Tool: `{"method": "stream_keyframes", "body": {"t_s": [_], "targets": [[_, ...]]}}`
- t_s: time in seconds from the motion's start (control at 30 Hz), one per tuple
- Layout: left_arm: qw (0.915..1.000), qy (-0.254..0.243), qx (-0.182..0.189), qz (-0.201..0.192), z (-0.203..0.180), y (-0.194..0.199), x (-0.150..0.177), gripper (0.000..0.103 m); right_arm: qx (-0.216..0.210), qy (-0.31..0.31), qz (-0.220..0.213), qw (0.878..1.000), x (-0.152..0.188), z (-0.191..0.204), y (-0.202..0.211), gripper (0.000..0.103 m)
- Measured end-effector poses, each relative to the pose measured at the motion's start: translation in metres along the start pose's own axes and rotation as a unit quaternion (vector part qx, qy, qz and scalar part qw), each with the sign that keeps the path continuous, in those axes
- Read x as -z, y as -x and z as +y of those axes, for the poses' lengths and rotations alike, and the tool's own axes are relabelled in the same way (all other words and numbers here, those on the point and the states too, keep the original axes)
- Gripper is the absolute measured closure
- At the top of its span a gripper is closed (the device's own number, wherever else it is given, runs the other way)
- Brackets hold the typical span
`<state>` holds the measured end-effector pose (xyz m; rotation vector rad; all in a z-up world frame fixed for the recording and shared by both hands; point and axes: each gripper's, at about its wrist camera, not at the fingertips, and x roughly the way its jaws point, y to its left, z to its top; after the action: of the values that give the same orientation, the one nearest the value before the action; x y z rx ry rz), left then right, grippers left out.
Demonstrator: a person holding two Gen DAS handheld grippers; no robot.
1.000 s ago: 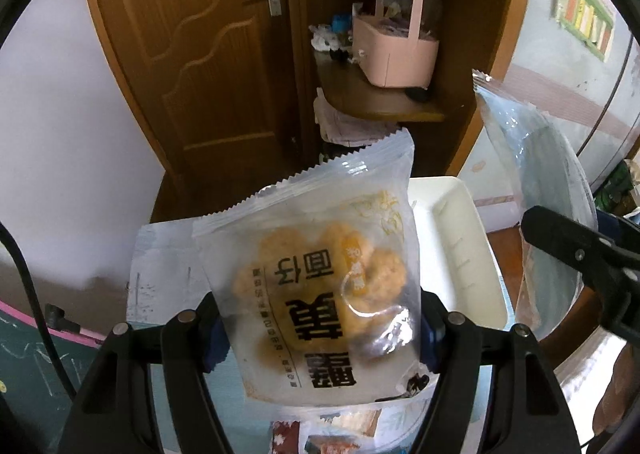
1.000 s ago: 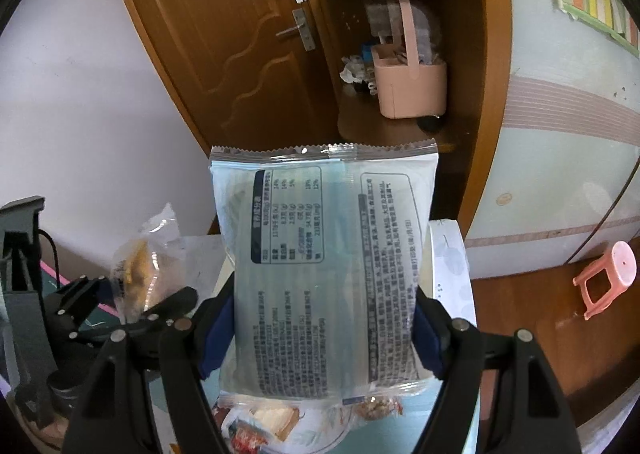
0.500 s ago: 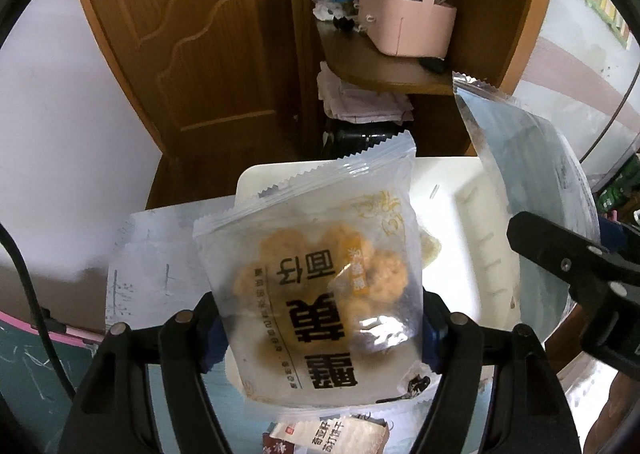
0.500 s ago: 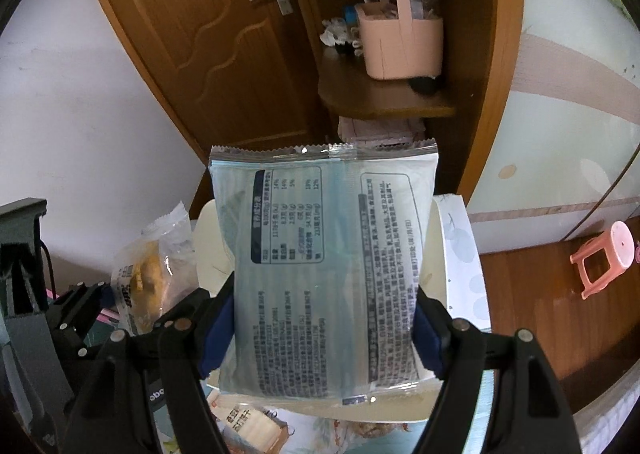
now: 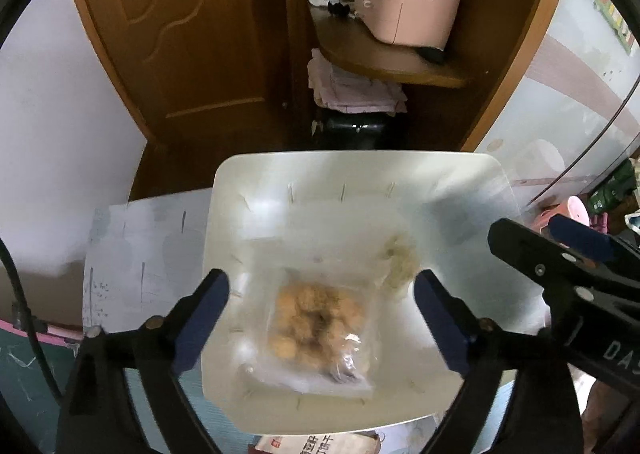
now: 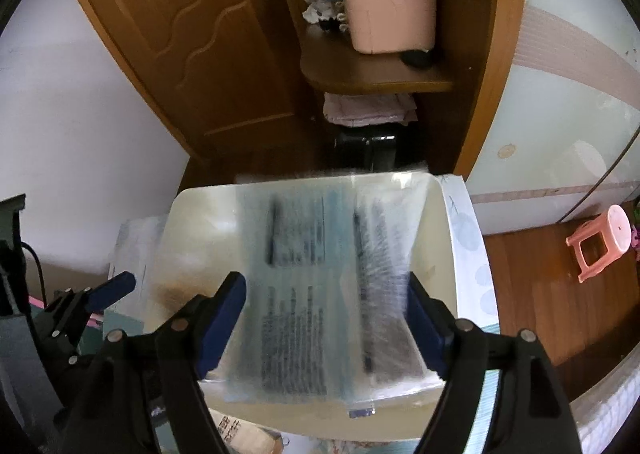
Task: Organize snacks
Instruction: 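Lower both bags into the tray and open both grippers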
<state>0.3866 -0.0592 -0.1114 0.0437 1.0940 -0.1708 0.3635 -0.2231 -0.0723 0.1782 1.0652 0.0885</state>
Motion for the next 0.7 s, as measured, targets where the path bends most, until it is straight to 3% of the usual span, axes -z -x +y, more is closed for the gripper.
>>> {"method": "stream_keyframes", "body": {"t_s": [0.2, 0.7], "targets": [[0.9999, -0.013, -0.003, -0.006, -0.004, 0.003, -0.001, 0.001, 0.008, 0.006, -0.025, 1.000, -0.003, 0.004, 0.008, 0.016], [0.9998, -0.005, 0.011, -0.016, -0.006, 0.031, 0.004, 0.001, 0.003, 0.005, -0.037, 0.999, 0.004, 0.005, 0.030, 0.015]]}}
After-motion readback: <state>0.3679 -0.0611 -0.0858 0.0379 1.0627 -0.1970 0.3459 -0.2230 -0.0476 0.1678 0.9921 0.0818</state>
